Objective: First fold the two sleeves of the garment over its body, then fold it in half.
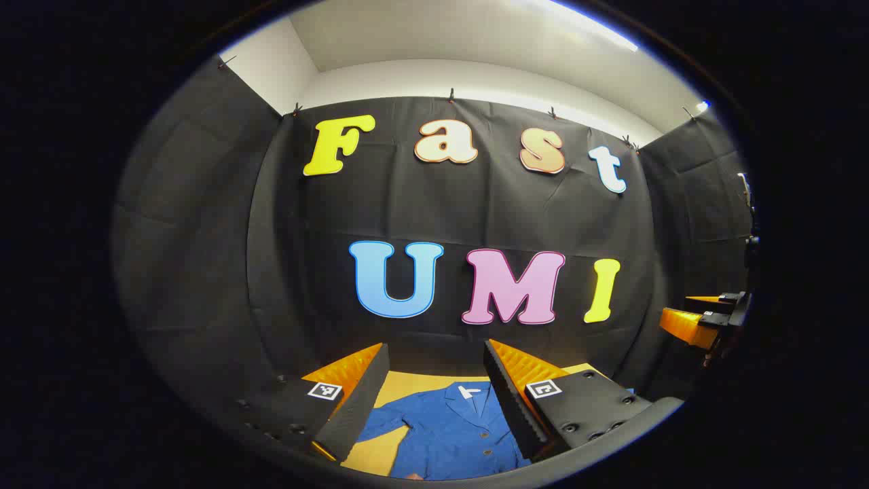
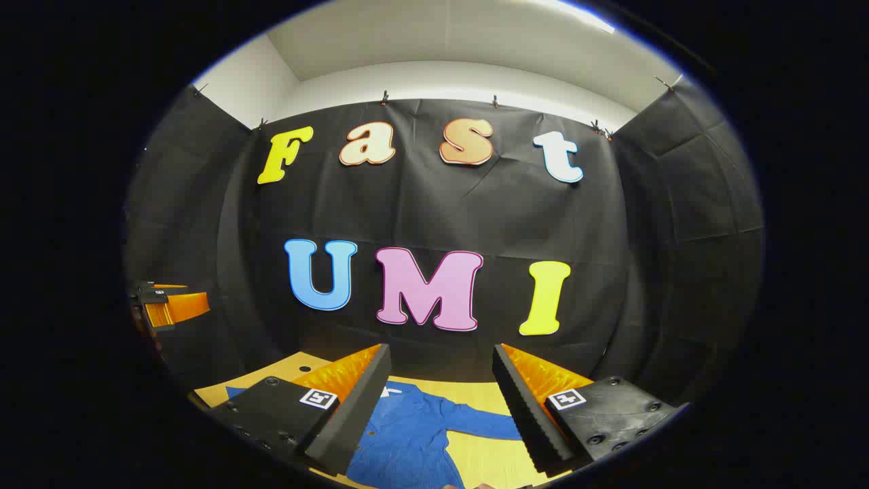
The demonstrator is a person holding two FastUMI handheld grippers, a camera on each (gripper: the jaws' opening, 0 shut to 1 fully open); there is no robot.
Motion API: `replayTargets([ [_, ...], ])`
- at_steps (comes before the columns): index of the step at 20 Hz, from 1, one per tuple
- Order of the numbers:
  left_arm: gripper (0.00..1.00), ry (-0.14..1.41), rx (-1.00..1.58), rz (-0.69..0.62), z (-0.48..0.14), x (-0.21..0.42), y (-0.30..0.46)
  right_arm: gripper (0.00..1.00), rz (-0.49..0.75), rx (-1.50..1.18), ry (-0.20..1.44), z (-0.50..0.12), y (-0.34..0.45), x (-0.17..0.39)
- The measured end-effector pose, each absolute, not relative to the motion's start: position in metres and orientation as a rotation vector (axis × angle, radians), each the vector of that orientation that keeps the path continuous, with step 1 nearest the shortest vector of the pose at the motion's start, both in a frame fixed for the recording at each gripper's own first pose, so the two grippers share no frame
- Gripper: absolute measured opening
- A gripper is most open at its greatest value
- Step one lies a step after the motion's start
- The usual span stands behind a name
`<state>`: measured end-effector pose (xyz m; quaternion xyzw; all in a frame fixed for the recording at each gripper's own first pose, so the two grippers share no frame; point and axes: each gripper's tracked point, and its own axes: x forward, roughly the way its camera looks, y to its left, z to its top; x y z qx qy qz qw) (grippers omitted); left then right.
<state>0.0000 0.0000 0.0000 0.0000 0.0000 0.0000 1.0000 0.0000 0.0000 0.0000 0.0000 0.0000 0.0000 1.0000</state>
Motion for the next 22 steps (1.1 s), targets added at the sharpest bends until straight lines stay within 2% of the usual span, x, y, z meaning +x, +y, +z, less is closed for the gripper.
replayTargets([
  [1, 0.80, 0.001, 0.004, 0.002, -0.001, 0.000, 0.001, 0.96, -0.005, -0.002, 0.001, 0.000, 0.000, -0.001],
  [11, 0.81, 0.015, -0.016, -0.010, -0.010, 0.004, 0.001, 0.96, -0.034, -0.023, -0.001, -0.003, 0.005, -0.011],
  [12, 0.81, 0.013, -0.015, -0.010, -0.009, 0.003, 0.001, 1.00, -0.034, -0.024, 0.002, -0.003, 0.005, -0.012],
  [14, 0.81, 0.005, -0.012, -0.012, -0.006, 0.003, 0.002, 0.96, -0.039, -0.020, 0.001, -0.001, 0.005, -0.014],
  [15, 0.81, 0.005, -0.011, -0.015, -0.007, 0.002, 0.003, 1.00, -0.040, -0.016, 0.001, 0.000, 0.005, -0.015],
  [16, 0.81, 0.009, -0.009, -0.013, -0.009, 0.002, 0.003, 0.96, -0.047, -0.010, -0.001, 0.001, 0.003, -0.016],
  [17, 0.82, 0.012, -0.010, -0.008, -0.011, 0.003, 0.006, 0.96, -0.055, -0.007, -0.003, 0.003, 0.001, -0.016],
  [18, 0.81, 0.014, -0.013, -0.011, -0.011, 0.004, 0.006, 1.00, -0.060, -0.006, -0.005, 0.005, -0.001, -0.017],
  [19, 0.81, 0.015, -0.019, -0.018, -0.010, 0.004, 0.006, 0.96, -0.064, -0.006, -0.007, 0.008, -0.002, -0.017],
  [21, 0.81, 0.015, -0.022, -0.021, -0.009, 0.004, 0.007, 0.96, -0.074, -0.007, -0.021, 0.015, -0.004, -0.020],
  [22, 0.82, 0.011, -0.020, -0.019, -0.009, 0.003, 0.008, 0.87, -0.077, -0.007, -0.026, 0.017, -0.004, -0.021],
])
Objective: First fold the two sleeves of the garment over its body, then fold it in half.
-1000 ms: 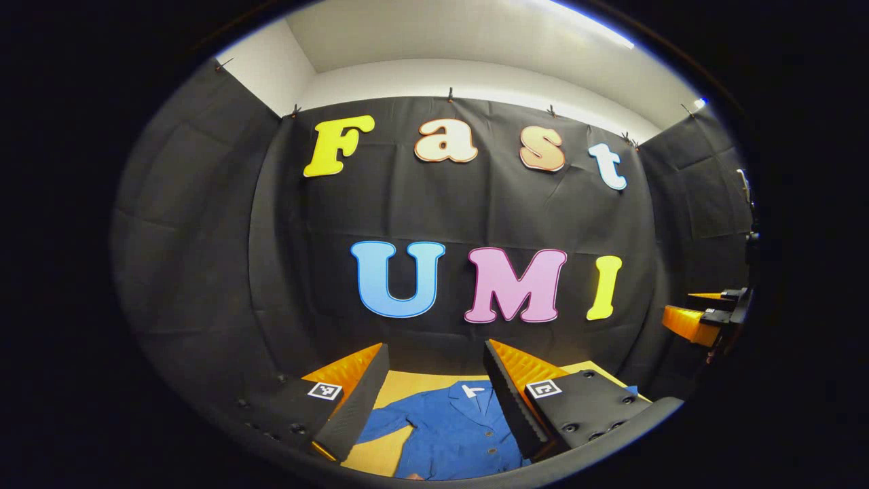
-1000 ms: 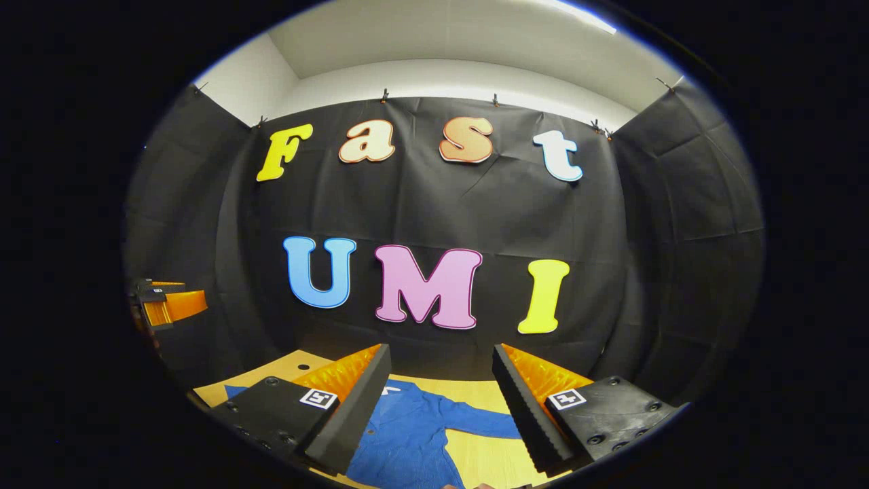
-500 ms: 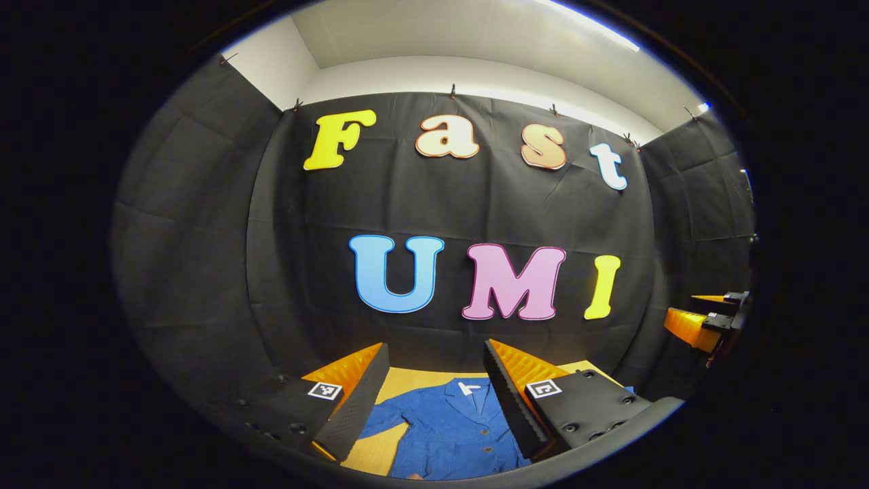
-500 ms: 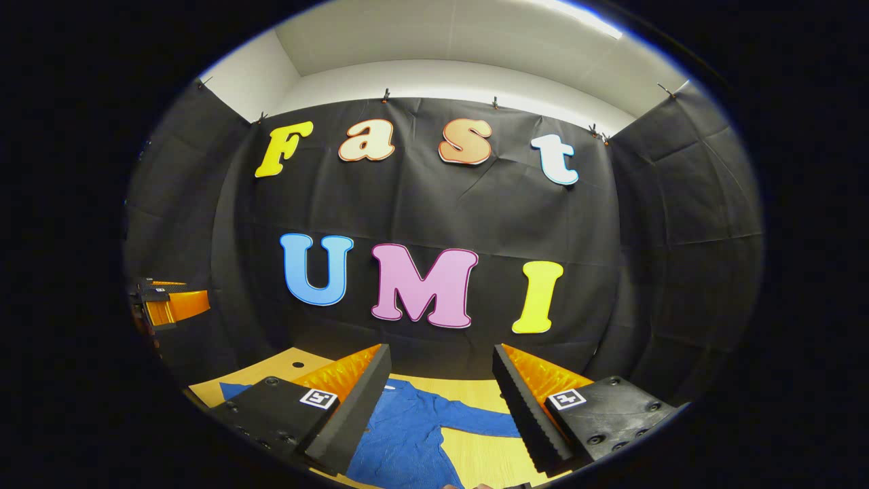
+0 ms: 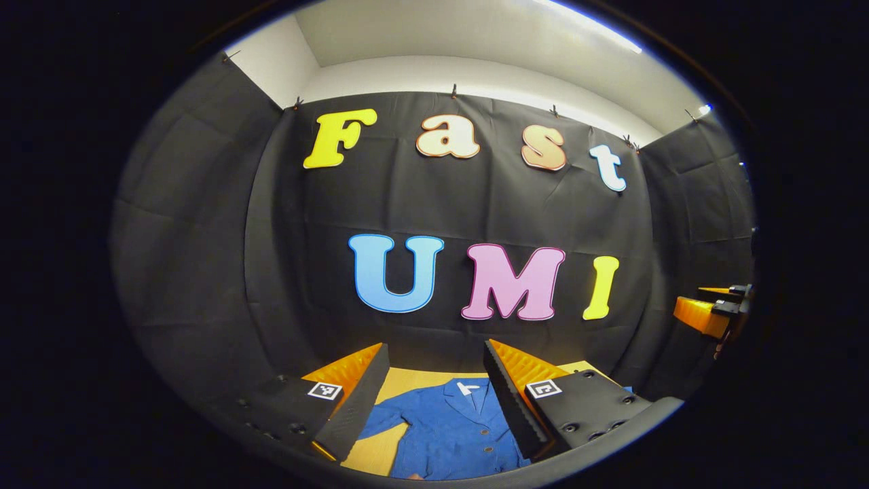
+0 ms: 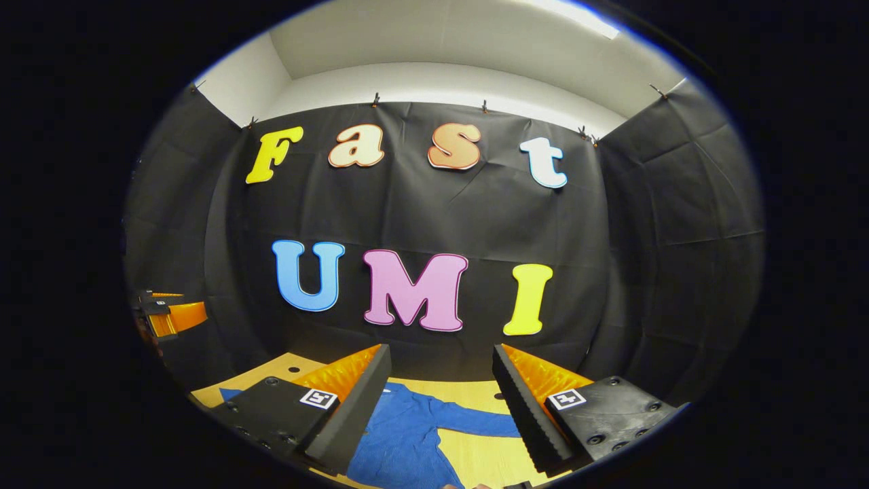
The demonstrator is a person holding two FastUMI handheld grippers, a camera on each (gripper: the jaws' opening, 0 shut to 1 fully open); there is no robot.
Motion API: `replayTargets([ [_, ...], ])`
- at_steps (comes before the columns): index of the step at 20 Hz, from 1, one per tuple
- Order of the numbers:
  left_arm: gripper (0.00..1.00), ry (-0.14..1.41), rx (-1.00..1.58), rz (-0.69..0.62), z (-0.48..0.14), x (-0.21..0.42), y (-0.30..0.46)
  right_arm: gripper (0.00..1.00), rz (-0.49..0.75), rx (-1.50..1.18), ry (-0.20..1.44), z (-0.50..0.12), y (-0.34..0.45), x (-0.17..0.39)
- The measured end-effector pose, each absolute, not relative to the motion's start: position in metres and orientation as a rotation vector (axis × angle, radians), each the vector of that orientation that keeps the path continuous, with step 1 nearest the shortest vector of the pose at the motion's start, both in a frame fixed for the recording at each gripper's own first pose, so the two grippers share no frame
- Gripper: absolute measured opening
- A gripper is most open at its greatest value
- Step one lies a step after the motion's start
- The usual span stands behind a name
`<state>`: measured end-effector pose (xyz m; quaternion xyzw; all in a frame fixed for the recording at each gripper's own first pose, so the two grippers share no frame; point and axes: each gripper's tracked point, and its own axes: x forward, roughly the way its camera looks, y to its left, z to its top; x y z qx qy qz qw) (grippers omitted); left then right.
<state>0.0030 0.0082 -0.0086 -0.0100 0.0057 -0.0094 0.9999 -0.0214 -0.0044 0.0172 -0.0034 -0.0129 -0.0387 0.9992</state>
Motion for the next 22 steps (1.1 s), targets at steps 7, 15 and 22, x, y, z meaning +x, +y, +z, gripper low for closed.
replayTargets([
  [7, 0.81, 0.025, -0.017, -0.039, -0.010, 0.007, 0.006, 0.96, -0.049, -0.032, -0.034, 0.032, -0.003, -0.013],
  [15, 0.81, 0.005, -0.022, -0.086, -0.001, 0.012, 0.005, 1.00, -0.045, -0.015, -0.027, 0.065, -0.019, 0.004],
  [22, 0.81, 0.002, -0.054, -0.080, 0.002, 0.010, 0.007, 0.92, 0.000, 0.005, 0.106, 0.071, -0.039, 0.049],
])
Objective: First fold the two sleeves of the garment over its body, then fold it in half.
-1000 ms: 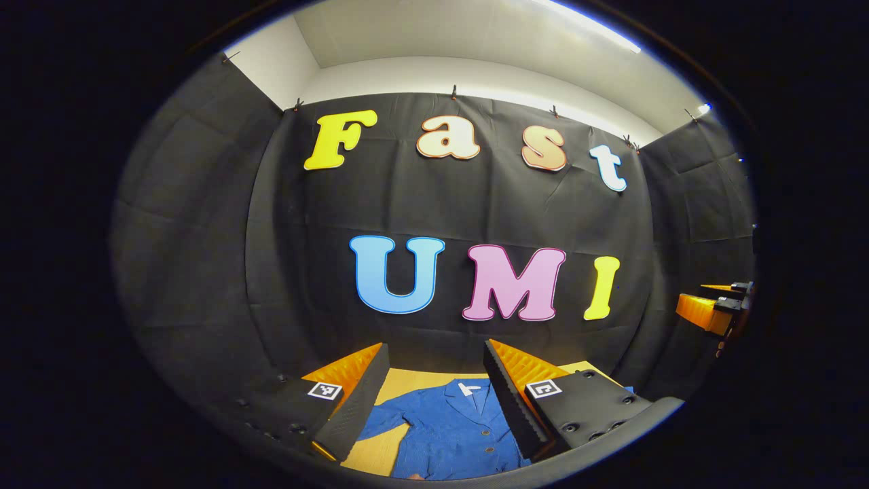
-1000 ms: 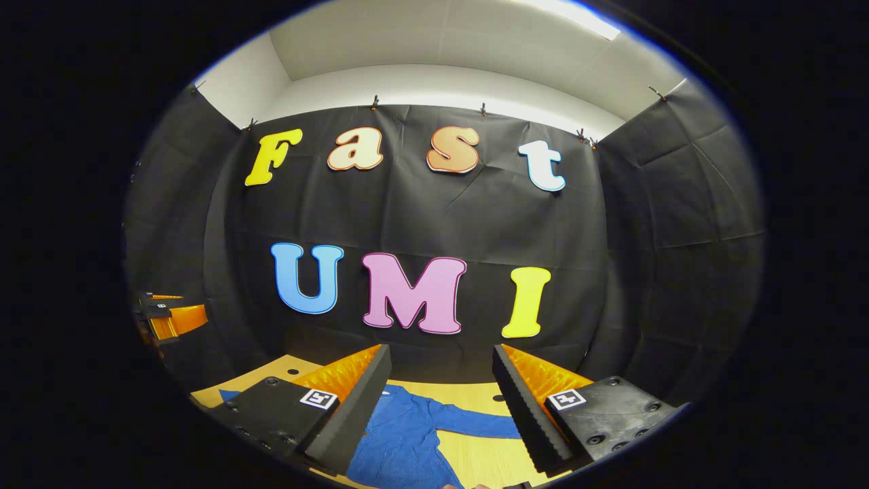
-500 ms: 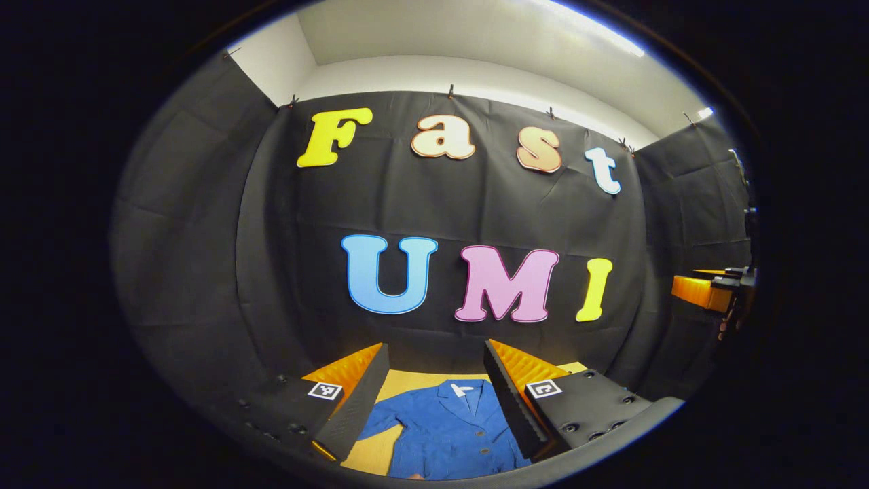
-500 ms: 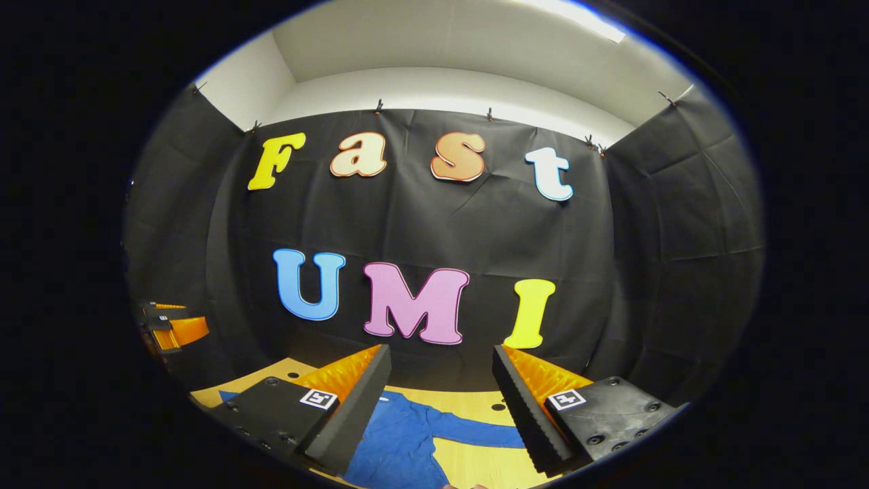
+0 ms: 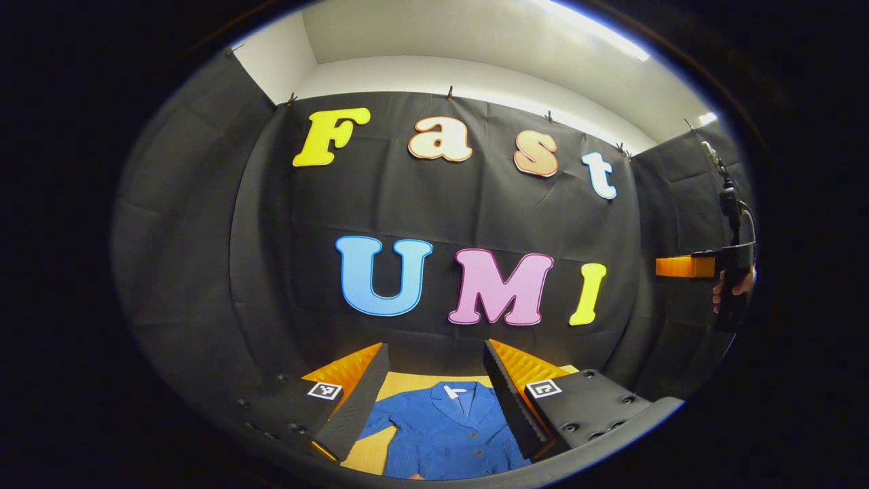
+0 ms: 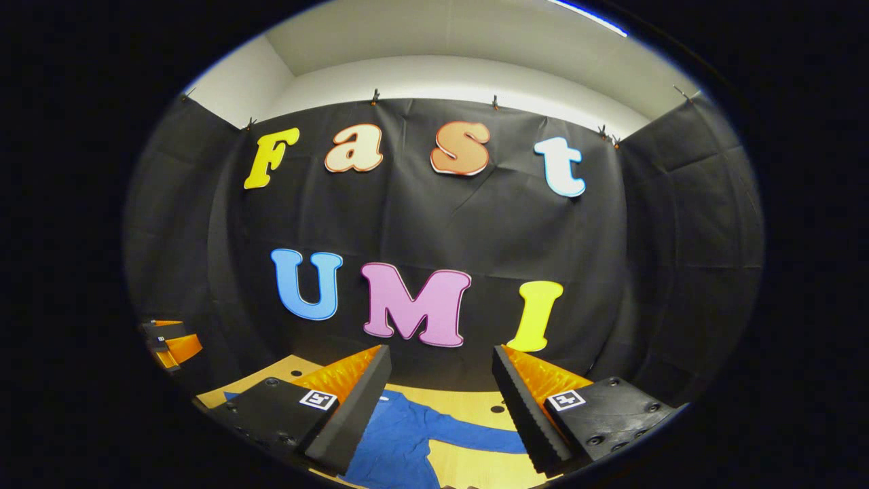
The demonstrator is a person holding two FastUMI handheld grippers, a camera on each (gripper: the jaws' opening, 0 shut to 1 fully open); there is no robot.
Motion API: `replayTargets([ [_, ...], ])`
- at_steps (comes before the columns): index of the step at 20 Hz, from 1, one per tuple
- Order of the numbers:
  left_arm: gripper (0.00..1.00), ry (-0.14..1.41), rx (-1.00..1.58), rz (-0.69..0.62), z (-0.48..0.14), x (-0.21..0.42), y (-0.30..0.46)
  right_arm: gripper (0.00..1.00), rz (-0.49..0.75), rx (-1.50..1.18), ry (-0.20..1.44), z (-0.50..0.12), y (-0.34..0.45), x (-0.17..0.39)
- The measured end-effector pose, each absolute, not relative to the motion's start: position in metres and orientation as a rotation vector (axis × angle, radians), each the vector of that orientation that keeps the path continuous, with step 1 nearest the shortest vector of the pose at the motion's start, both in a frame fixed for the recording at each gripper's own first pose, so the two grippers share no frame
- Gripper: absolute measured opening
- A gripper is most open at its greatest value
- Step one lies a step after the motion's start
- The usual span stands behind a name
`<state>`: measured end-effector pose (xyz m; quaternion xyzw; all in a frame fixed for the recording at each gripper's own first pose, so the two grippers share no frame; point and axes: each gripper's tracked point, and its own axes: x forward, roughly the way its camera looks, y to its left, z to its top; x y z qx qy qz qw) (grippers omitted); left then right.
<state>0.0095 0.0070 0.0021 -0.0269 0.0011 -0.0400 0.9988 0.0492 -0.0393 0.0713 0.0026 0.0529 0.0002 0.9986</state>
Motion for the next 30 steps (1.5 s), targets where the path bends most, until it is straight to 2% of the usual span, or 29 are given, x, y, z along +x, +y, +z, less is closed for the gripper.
replayTargets([
  [1, 0.81, 0.001, -0.059, -0.076, 0.001, 0.010, 0.007, 0.96, -0.001, 0.020, 0.132, 0.068, -0.048, 0.058],
  [8, 0.81, 0.013, -0.023, -0.029, 0.001, 0.029, 0.001, 0.96, 0.026, 0.016, 0.361, -0.010, -0.099, 0.131],
  [14, 0.81, 0.014, -0.005, 0.064, -0.002, 0.053, -0.005, 0.96, -0.027, -0.018, 0.684, -0.135, -0.178, 0.209],
  [16, 0.81, 0.015, -0.005, 0.083, -0.005, 0.060, -0.011, 0.97, -0.059, 0.001, 0.830, -0.190, -0.207, 0.217],
  [21, 0.81, 0.037, 0.019, 0.136, -0.019, 0.086, -0.026, 0.99, -0.209, 0.176, 1.177, -0.336, -0.280, 0.216],
  [25, 0.81, 0.080, 0.009, 0.141, -0.035, 0.102, -0.044, 0.99, -0.331, 0.253, 1.430, -0.432, -0.324, 0.183],
  [30, 0.81, 0.141, 0.007, 0.163, -0.057, 0.116, -0.047, 0.99, -0.399, 0.255, 1.582, -0.503, -0.346, 0.152],
])
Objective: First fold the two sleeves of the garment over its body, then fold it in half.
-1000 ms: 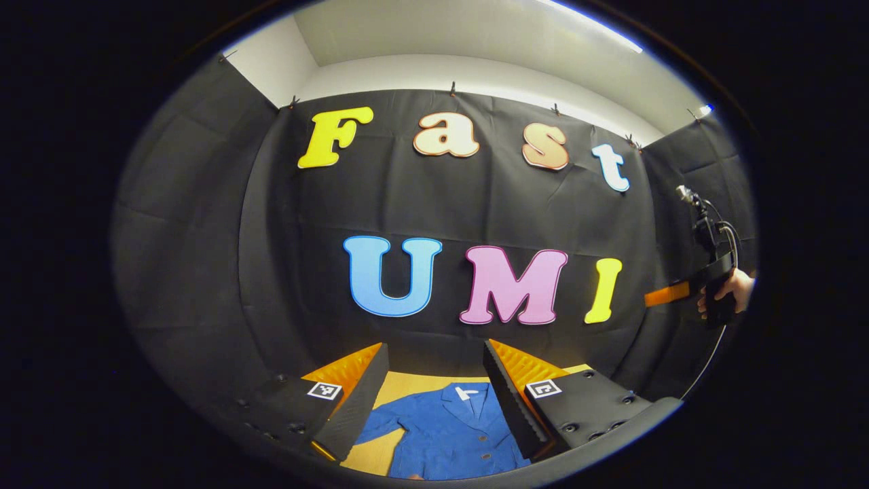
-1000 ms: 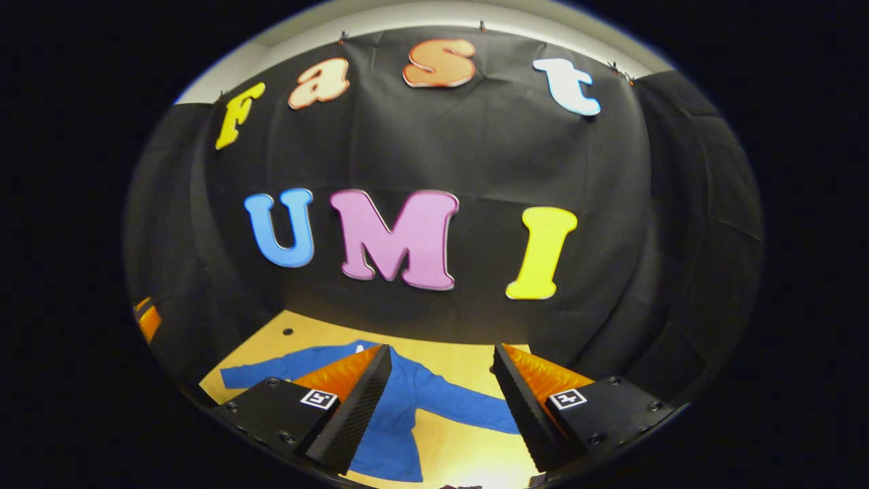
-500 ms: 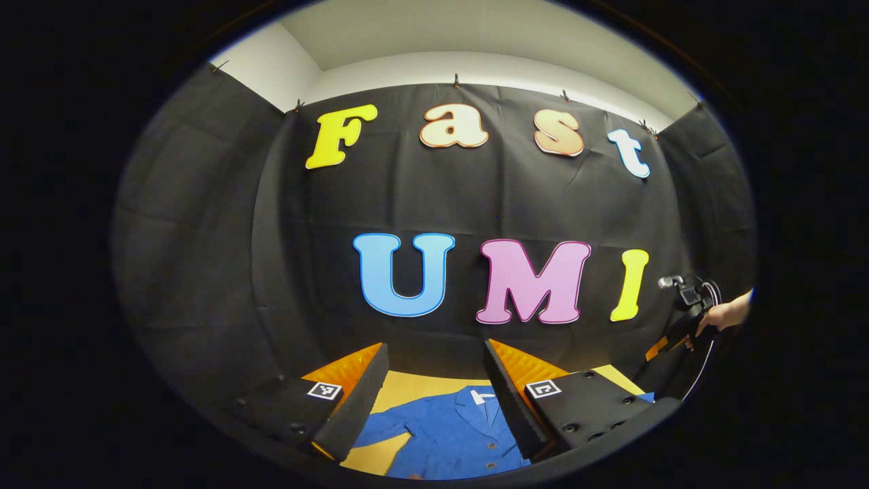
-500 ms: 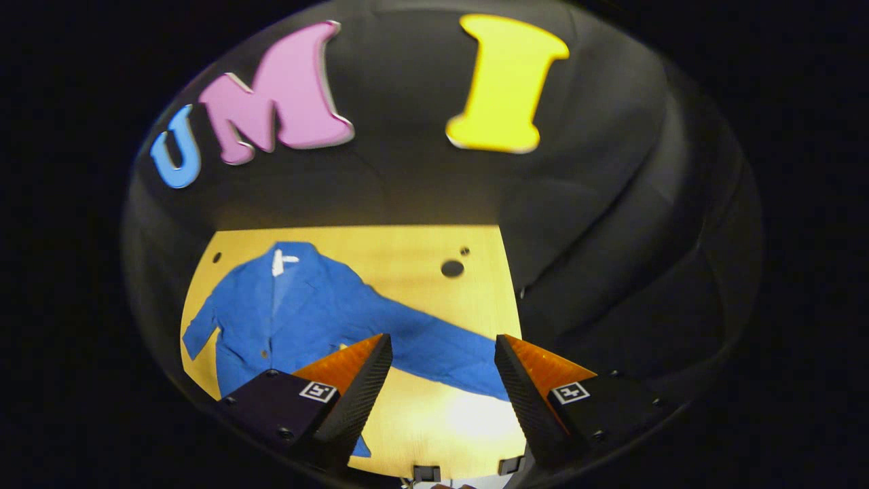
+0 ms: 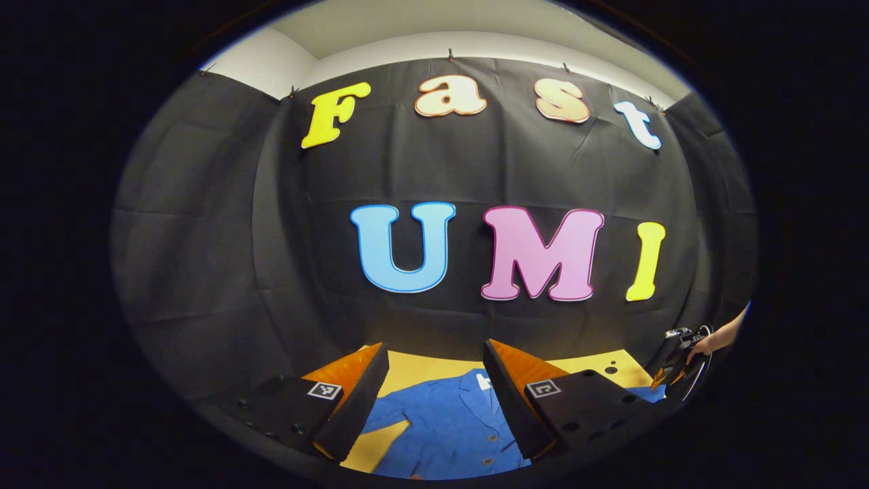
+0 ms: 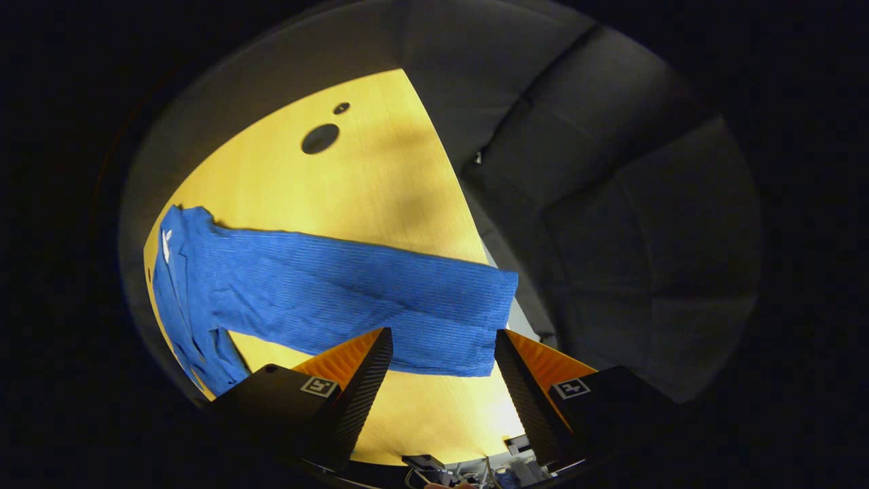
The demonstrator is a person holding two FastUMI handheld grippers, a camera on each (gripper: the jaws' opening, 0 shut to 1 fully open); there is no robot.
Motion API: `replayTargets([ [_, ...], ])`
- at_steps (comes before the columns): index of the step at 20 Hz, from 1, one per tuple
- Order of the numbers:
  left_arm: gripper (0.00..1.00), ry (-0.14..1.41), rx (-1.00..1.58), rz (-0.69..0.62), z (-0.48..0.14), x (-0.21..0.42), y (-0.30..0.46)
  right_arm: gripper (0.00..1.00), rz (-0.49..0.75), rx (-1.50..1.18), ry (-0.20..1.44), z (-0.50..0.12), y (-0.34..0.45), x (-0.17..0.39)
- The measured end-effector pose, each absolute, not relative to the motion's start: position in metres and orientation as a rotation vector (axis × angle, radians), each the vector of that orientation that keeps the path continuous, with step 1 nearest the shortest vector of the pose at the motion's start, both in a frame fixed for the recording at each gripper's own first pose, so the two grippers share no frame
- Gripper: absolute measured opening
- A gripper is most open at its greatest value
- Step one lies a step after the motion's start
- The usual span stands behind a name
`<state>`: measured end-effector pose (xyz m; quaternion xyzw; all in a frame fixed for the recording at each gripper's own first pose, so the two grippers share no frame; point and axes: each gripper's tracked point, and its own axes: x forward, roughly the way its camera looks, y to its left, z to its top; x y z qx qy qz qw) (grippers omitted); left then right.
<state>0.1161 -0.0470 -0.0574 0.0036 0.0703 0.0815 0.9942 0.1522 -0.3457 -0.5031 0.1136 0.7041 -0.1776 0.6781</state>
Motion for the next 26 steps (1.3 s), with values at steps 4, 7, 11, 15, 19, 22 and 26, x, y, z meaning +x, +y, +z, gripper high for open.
replayTargets([
  [4, 0.81, 0.166, 0.008, 0.182, -0.064, 0.122, -0.043, 0.98, -0.424, 0.297, 1.619, -0.530, -0.350, 0.135],
  [7, 0.81, 0.164, 0.019, 0.191, -0.065, 0.124, -0.041, 0.98, -0.427, 0.333, 1.625, -0.536, -0.352, 0.130],
  [11, 0.81, 0.186, -0.004, 0.198, -0.077, 0.126, -0.042, 0.98, -0.433, 0.353, 1.621, -0.536, -0.356, 0.125],
  [15, 0.81, 0.189, -0.013, 0.197, -0.081, 0.124, -0.044, 0.93, -0.450, 0.447, 1.584, -0.538, -0.353, 0.128],
  [19, 0.81, 0.198, -0.005, 0.202, -0.086, 0.120, -0.046, 0.69, -0.417, 0.456, 1.581, -0.539, -0.342, 0.137],
  [22, 0.81, 0.202, 0.000, 0.189, -0.088, 0.112, -0.051, 0.09, -0.410, 0.448, 1.570, -0.537, -0.332, 0.145],
  [26, 0.81, 0.183, 0.039, 0.200, -0.083, 0.102, -0.036, 0.05, -0.394, 0.397, 1.527, -0.529, -0.328, 0.146],
])
